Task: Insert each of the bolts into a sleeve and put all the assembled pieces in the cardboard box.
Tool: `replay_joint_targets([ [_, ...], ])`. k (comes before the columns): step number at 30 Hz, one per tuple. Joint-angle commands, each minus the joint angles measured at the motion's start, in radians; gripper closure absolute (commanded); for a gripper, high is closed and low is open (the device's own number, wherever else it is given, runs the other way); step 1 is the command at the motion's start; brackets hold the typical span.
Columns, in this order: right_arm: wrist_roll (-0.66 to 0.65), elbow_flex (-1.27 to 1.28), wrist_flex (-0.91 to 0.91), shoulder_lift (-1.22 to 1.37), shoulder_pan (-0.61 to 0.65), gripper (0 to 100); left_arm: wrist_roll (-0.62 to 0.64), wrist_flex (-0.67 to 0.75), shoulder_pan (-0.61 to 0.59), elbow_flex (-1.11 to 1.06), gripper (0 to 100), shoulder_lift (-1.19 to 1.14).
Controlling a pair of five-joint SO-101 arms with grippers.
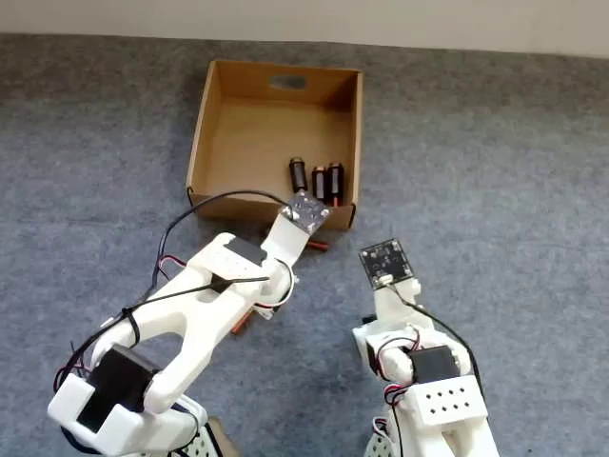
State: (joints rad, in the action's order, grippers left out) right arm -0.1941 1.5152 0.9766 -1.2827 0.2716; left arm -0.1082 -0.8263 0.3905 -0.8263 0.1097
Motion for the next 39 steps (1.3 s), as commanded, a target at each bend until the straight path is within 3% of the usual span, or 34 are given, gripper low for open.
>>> replay_joint_targets([
  [1, -0.011, -0.051, 0.005, 0.004, -0.028, 99.3, 0.009, 0.009, -0.024, -0.004, 99, 0.016],
  [19, -0.005, -0.354, -0.117, 0.891, -0.041, 96.1, 0.009, 0.008, -0.03, -0.004, 99, 0.016],
  [25, -0.032, -0.403, -0.108, 0.924, -0.035, 83.1, 0.009, 0.008, -0.03, -0.004, 99, 0.016],
  [36, -0.138, -0.409, -0.059, 0.924, -0.039, 85.8, 0.009, 0.008, -0.03, -0.004, 99, 0.016],
  [39, -0.138, -0.404, -0.059, 0.924, -0.039, 99.6, 0.009, 0.008, -0.03, -0.004, 99, 0.016],
])
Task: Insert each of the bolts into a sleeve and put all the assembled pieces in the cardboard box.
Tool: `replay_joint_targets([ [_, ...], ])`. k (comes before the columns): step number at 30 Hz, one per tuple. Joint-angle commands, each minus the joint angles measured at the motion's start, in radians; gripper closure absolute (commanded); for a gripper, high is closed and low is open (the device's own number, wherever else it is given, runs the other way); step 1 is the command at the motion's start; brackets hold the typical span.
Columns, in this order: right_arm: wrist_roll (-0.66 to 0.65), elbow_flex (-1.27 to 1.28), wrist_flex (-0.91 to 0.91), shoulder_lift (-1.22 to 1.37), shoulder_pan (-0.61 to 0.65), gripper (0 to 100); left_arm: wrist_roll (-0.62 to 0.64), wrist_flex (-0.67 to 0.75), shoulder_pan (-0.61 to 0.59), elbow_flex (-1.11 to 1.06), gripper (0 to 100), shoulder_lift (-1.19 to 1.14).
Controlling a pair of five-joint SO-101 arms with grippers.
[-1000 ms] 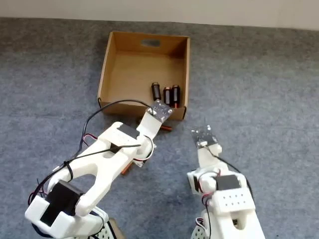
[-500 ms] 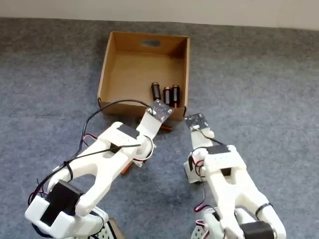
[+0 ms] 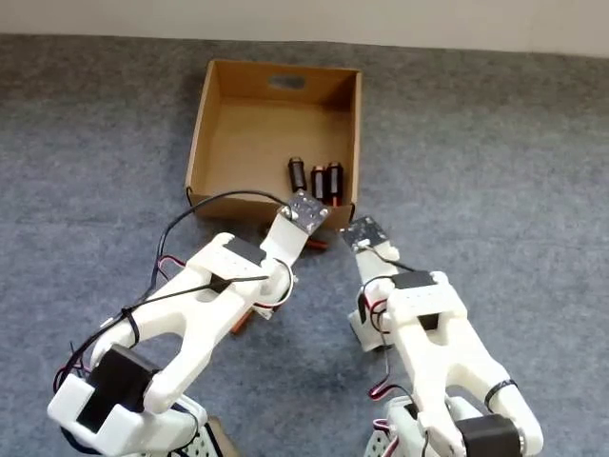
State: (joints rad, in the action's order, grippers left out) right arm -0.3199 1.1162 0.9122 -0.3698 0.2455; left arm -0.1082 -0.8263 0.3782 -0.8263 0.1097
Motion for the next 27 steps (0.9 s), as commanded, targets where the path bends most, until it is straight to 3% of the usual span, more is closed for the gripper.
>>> replay_joint_targets([
  [1, -0.012, -0.005, 0.005, 0.01, -0.013, 99.3, 0.009, 0.008, -0.018, -0.004, 99, 0.016],
  [6, -0.011, -0.004, 0.013, -0.09, -0.013, 99.2, 0.009, 0.008, -0.018, -0.005, 99, 0.016],
  [11, -0.002, 0.056, 0.07, -0.432, -0.013, 99.3, 0.009, 0.008, -0.018, -0.008, 99, 0.016],
  [17, 0.157, 0.108, 0.068, -0.806, -0.005, 99.3, 0.009, 0.006, -0.024, -0.008, 99, 0.047],
  [27, 0.166, 0.12, -0.012, -0.957, -0.005, 99.3, 0.008, -0.049, -0.058, -0.111, 99, 0.625],
])
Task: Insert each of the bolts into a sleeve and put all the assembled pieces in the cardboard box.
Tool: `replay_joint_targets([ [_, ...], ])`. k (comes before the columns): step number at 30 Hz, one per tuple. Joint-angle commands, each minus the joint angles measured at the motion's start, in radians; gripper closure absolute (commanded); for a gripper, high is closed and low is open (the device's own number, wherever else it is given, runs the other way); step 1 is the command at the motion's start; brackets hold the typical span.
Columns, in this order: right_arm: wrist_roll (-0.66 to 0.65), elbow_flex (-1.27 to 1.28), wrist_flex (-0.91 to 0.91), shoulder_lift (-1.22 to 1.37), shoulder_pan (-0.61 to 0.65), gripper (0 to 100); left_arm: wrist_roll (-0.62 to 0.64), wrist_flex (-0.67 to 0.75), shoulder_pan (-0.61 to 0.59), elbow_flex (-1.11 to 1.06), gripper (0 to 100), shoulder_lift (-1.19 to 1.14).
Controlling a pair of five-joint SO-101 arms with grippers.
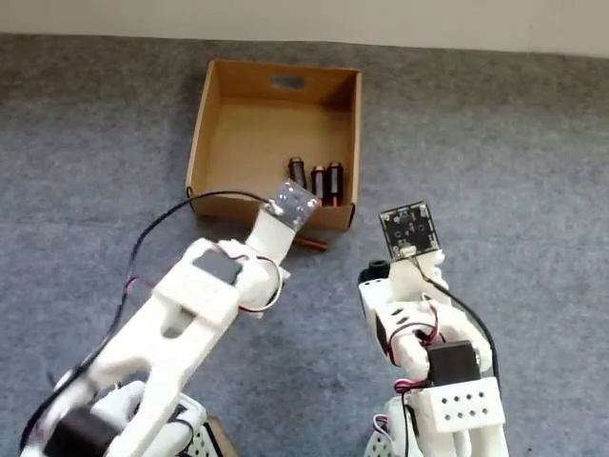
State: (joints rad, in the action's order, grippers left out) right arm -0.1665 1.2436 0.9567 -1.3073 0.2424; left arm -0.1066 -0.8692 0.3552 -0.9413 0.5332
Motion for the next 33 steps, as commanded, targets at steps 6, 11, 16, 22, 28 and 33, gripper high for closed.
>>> replay_joint_targets([
  [6, 0.147, 0.005, -0.271, -0.024, -0.002, 99.3, 0.006, 0.006, -0.068, 0.015, 99, 0.547],
  [11, 0.238, 0.005, -0.351, -0.022, -0.002, 99.3, 0.006, 0.137, -0.064, 0.012, 99, 0.777],
  [16, 0.244, 0.007, -0.406, -0.022, -0.002, 99.3, 0.009, 0.359, 0.004, -0.002, 99, 0.826],
  [22, 0.244, 0.005, -0.443, -0.024, -0.004, 99.3, 0.006, 0.704, 0.173, 0.004, 99, 0.7],
  [28, 0.247, -0.004, -0.414, -0.082, -0.008, 99.3, 0.006, 0.858, 0.223, 0.119, 99, 0.447],
  [33, 0.249, 0.022, -0.351, -0.364, -0.007, 99.3, 0.008, 0.715, 0.285, 0.309, 99, 0.389],
])
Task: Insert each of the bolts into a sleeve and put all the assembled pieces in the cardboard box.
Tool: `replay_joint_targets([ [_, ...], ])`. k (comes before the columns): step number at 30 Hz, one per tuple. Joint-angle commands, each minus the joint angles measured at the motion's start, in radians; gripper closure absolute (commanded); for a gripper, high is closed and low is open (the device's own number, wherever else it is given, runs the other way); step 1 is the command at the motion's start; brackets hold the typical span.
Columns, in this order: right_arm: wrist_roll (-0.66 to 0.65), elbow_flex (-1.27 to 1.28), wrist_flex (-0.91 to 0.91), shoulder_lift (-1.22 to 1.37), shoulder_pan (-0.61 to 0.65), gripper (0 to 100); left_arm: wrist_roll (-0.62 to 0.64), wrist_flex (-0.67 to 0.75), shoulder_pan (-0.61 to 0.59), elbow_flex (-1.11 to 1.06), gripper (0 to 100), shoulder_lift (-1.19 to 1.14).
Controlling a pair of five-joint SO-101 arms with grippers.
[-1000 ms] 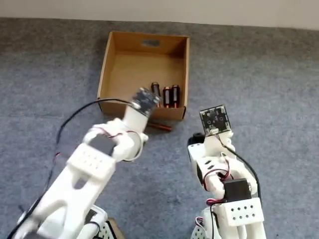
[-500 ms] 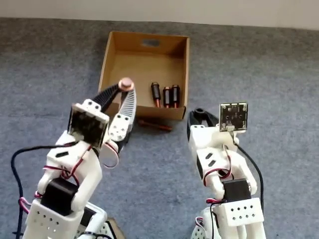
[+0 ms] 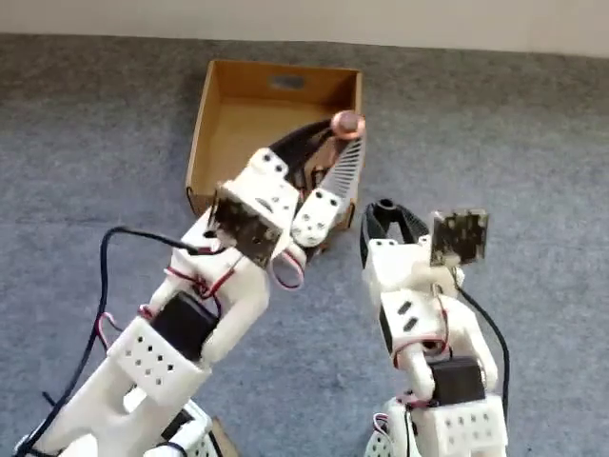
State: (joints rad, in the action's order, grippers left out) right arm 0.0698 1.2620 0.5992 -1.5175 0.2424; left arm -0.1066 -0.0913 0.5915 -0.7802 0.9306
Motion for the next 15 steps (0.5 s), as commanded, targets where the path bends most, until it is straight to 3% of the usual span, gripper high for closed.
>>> replay_joint_targets([
  [1, 0.011, 0.035, 0.005, -0.209, -0.007, 99.3, 0.008, -0.101, 0.07, 0.173, 99, -0.008],
  [5, 0.008, 0.139, -0.07, -0.325, -0.005, 99.3, 0.008, -0.189, 0.134, 0.223, 99, -0.012],
  [15, 0.008, 0.173, -0.142, -0.305, -0.005, 99.3, 0.008, -0.187, 0.159, 0.222, 99, -0.061],
])
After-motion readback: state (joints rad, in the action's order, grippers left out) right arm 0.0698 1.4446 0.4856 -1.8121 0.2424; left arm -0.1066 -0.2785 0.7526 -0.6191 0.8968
